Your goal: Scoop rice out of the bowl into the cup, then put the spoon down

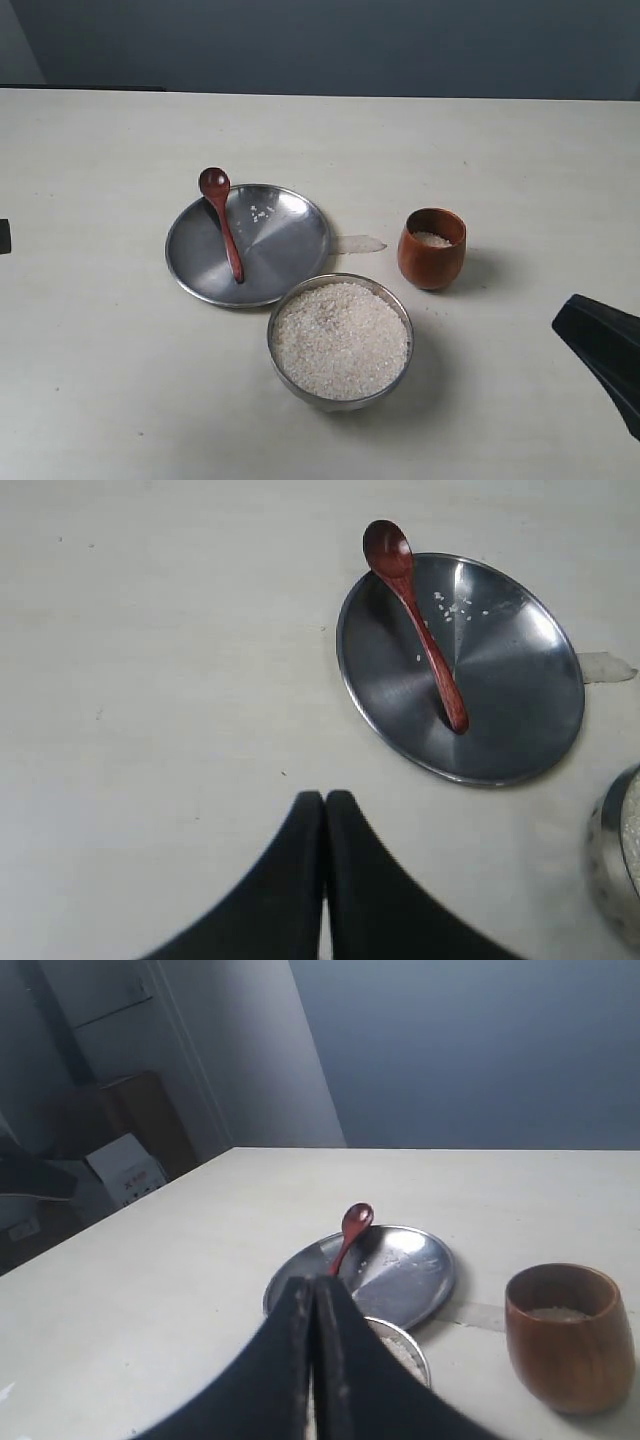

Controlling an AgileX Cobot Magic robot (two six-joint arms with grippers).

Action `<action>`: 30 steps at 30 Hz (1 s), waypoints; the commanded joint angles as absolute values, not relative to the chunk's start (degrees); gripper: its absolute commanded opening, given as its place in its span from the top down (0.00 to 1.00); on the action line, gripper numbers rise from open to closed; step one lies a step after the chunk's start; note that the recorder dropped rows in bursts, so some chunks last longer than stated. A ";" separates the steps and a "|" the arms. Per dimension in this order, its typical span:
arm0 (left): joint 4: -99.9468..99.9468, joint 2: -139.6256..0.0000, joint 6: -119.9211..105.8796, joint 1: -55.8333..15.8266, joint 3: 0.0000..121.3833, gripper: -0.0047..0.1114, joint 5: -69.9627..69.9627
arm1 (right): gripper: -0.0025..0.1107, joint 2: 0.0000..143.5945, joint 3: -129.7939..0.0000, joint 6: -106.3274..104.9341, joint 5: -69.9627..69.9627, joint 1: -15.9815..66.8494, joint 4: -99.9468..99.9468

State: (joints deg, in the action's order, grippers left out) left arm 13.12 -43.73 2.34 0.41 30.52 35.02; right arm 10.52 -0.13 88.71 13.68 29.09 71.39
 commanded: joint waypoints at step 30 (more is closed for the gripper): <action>12.52 -43.82 2.35 0.48 30.77 0.96 34.49 | 0.98 10.08 -12.11 40.99 3.06 28.63 10.98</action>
State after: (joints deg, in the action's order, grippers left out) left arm 13.12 -43.73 2.34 0.41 30.52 35.02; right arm 10.27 -12.52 50.78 11.36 28.87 21.01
